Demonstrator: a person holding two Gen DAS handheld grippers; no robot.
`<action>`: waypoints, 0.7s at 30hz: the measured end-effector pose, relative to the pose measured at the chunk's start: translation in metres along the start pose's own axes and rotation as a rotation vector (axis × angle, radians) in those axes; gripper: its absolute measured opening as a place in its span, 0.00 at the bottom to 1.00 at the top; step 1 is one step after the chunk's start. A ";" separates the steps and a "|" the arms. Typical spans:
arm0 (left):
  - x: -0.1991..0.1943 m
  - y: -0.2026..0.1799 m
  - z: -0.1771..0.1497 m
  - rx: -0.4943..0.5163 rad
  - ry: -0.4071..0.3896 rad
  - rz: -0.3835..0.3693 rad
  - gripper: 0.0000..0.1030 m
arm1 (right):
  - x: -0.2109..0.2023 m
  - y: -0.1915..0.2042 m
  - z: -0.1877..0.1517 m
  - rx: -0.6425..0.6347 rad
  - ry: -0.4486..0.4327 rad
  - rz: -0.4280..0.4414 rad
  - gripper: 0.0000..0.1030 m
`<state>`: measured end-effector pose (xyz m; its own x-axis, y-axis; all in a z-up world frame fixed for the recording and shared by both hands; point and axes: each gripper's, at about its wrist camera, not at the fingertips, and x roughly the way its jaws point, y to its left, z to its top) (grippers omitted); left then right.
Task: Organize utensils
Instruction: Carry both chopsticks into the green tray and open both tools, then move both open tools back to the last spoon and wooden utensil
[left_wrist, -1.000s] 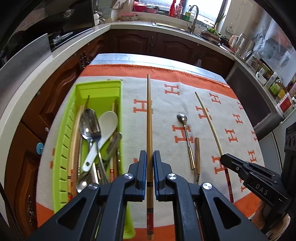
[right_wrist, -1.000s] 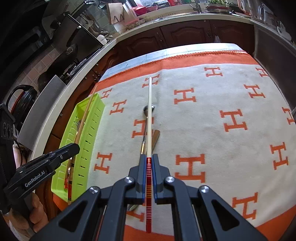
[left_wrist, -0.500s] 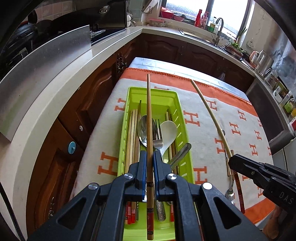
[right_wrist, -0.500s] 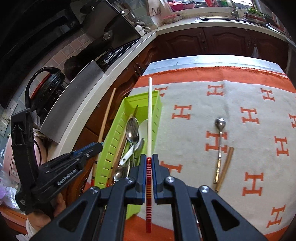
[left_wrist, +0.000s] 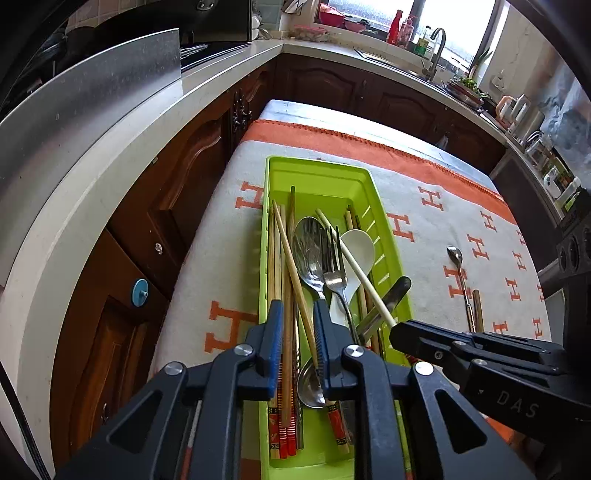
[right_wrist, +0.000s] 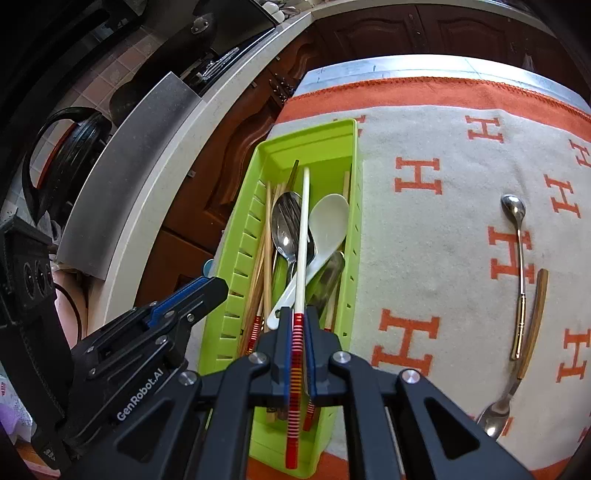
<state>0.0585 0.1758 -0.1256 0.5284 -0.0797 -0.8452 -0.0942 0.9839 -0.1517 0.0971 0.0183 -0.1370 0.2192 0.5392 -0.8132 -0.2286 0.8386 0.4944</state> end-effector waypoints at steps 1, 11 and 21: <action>-0.001 -0.001 0.000 0.003 -0.006 0.005 0.21 | 0.002 0.000 -0.001 0.000 0.008 0.002 0.08; -0.013 -0.007 0.003 0.033 -0.056 0.032 0.43 | -0.004 0.002 -0.006 -0.056 -0.013 -0.037 0.08; -0.021 -0.023 -0.002 0.056 -0.056 0.000 0.47 | -0.022 -0.014 -0.012 -0.052 -0.048 -0.079 0.08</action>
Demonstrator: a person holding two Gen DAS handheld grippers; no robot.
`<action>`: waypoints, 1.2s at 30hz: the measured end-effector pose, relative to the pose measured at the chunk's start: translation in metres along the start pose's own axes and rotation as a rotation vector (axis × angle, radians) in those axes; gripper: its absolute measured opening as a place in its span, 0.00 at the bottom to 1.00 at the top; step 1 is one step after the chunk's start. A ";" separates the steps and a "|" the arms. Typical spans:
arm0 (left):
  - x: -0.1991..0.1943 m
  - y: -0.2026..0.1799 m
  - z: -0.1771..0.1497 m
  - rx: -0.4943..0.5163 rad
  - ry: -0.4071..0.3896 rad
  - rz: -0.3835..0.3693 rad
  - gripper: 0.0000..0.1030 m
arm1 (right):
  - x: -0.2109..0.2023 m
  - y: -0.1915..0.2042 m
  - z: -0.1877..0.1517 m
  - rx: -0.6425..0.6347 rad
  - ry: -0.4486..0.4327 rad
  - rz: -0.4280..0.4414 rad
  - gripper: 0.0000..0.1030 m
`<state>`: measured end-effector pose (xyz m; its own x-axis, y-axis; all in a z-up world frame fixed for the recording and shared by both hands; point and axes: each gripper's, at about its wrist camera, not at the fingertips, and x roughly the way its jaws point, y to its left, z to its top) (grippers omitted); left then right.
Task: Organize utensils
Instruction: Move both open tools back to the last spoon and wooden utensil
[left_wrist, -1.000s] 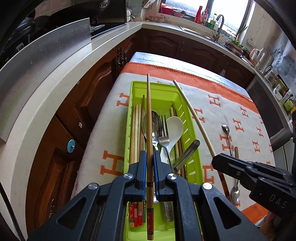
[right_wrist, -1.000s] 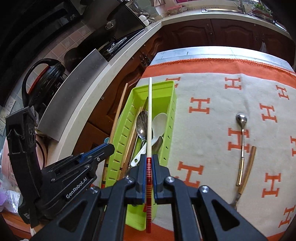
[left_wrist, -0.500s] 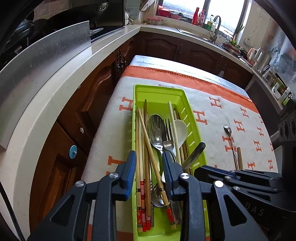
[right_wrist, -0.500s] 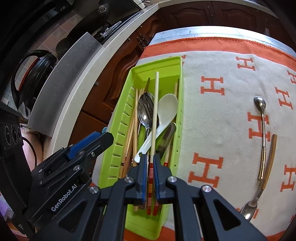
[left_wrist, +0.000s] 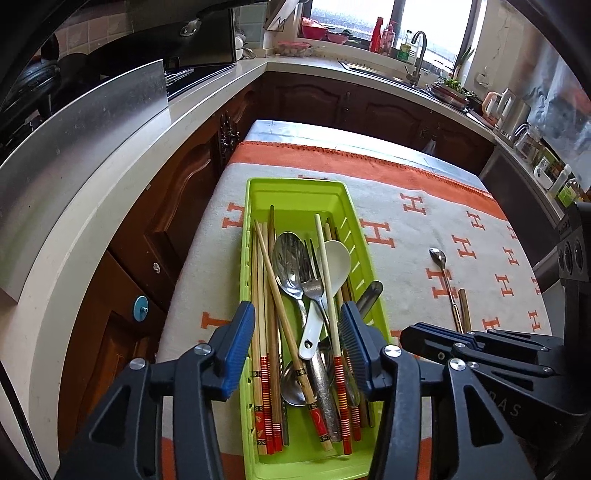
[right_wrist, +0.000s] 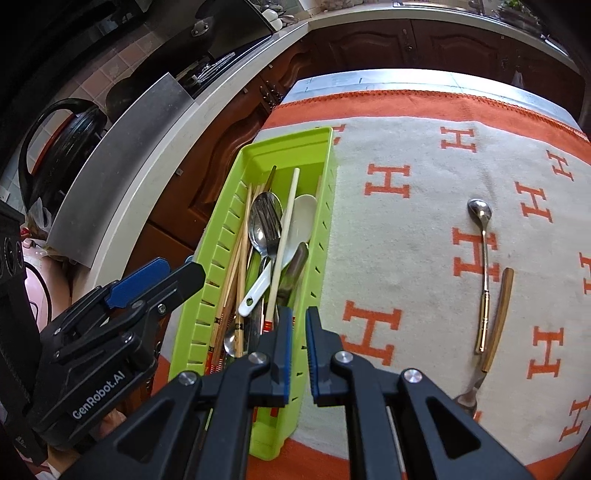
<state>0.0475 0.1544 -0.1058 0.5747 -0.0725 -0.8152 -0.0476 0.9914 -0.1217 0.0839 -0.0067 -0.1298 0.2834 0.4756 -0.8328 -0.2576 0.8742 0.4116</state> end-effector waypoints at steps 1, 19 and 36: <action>-0.001 -0.002 0.000 0.001 -0.001 -0.006 0.50 | -0.002 -0.002 -0.001 0.000 -0.006 -0.005 0.08; -0.014 -0.043 -0.007 0.022 0.004 -0.103 0.62 | -0.056 -0.077 -0.024 0.145 -0.110 -0.059 0.08; 0.029 -0.119 -0.010 0.094 0.141 -0.211 0.62 | -0.071 -0.143 -0.043 0.248 -0.141 -0.093 0.10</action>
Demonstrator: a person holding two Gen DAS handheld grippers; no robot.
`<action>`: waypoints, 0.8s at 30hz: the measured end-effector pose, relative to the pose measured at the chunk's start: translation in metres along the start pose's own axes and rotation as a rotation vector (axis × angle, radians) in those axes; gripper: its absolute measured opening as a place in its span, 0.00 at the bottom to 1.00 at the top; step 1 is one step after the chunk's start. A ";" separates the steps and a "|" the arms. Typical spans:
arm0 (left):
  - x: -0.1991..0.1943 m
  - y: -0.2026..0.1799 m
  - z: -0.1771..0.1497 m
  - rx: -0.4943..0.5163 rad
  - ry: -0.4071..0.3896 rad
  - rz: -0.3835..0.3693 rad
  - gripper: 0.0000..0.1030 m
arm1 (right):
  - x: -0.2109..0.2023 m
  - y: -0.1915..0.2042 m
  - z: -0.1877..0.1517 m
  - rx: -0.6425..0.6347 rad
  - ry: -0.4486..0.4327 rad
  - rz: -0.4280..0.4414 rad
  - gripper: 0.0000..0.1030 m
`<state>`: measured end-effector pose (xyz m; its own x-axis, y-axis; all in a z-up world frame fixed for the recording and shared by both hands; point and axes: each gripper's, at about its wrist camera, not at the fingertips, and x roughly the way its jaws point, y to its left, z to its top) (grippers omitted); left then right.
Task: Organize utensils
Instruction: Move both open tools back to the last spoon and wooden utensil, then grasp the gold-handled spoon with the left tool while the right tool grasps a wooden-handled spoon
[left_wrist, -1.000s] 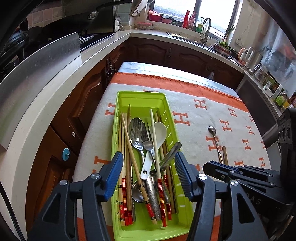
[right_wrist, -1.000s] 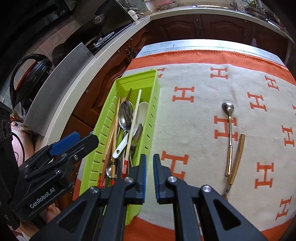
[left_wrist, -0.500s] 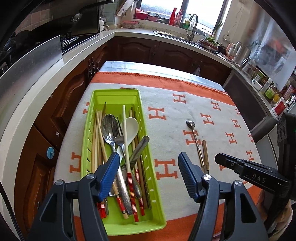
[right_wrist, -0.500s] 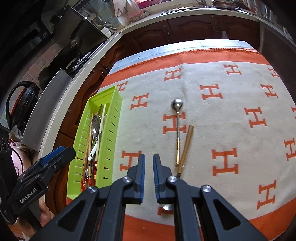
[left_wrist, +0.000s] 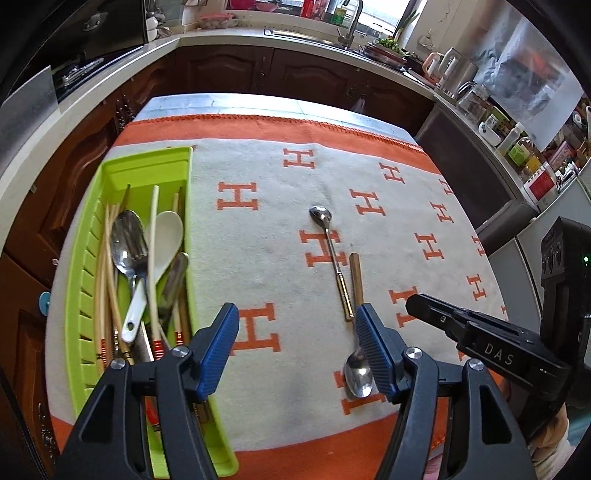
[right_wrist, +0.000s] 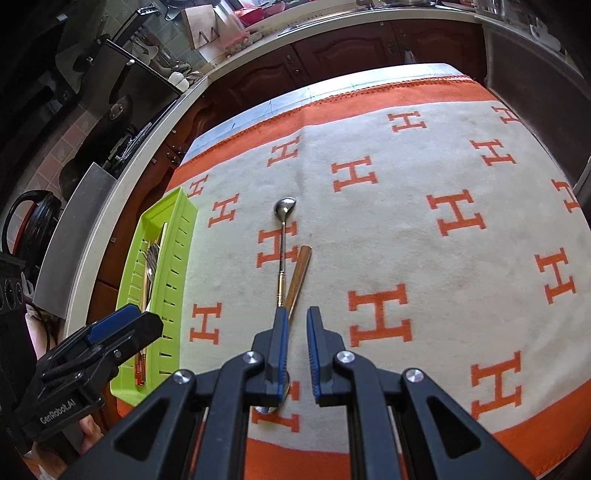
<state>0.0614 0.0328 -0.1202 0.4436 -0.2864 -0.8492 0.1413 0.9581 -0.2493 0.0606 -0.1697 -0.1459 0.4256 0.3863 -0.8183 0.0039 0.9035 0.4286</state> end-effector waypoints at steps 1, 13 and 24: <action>0.006 -0.003 0.004 -0.005 0.012 -0.008 0.62 | 0.001 -0.003 0.000 0.004 0.002 0.000 0.10; 0.088 -0.025 0.063 -0.026 0.102 0.005 0.40 | 0.017 -0.035 0.013 0.039 0.014 0.039 0.10; 0.133 -0.028 0.081 -0.040 0.129 0.002 0.35 | 0.032 -0.060 0.021 0.075 0.045 0.078 0.10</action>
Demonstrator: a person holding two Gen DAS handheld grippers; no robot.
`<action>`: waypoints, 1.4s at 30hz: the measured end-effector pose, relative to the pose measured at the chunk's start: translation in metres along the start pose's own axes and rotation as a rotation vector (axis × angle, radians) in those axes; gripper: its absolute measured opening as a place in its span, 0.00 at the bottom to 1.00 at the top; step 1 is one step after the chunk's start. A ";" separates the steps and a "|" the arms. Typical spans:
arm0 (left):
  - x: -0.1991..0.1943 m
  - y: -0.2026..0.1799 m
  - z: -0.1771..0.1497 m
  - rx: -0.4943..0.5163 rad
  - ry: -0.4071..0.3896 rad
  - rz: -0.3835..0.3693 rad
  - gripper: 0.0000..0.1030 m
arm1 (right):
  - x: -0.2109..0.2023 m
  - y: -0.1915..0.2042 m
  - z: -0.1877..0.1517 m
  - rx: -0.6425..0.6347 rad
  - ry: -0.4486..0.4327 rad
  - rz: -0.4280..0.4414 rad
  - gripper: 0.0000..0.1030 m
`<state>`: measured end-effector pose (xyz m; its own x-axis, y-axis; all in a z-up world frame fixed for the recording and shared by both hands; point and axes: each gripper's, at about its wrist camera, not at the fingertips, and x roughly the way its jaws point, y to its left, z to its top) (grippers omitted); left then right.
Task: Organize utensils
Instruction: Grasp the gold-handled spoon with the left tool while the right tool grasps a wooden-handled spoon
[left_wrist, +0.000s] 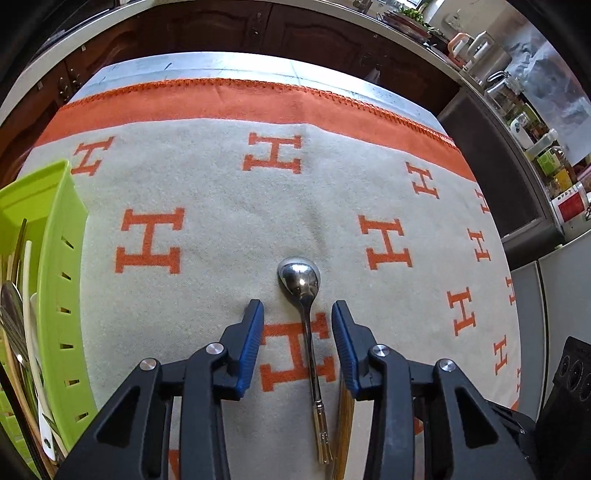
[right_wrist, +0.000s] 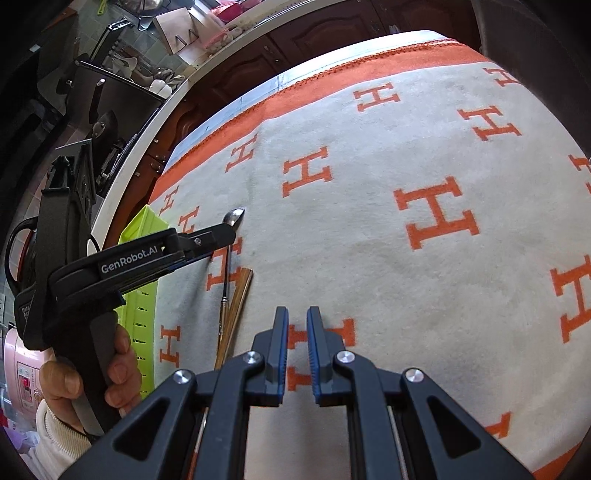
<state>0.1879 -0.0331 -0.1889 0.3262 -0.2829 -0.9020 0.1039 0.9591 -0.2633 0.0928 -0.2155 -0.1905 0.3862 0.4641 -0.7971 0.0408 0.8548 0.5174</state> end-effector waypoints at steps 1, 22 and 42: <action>0.001 -0.003 0.000 0.021 -0.002 0.017 0.34 | 0.001 -0.001 0.001 0.002 0.002 0.004 0.10; -0.020 -0.025 -0.023 0.115 -0.064 0.048 0.01 | 0.000 -0.010 0.002 0.005 -0.014 0.015 0.10; -0.035 0.013 -0.078 0.099 -0.020 0.085 0.02 | 0.005 0.049 -0.022 -0.147 0.048 0.025 0.10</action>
<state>0.1045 -0.0105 -0.1870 0.3565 -0.2013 -0.9124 0.1665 0.9746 -0.1500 0.0767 -0.1662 -0.1760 0.3408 0.4930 -0.8005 -0.1049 0.8661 0.4887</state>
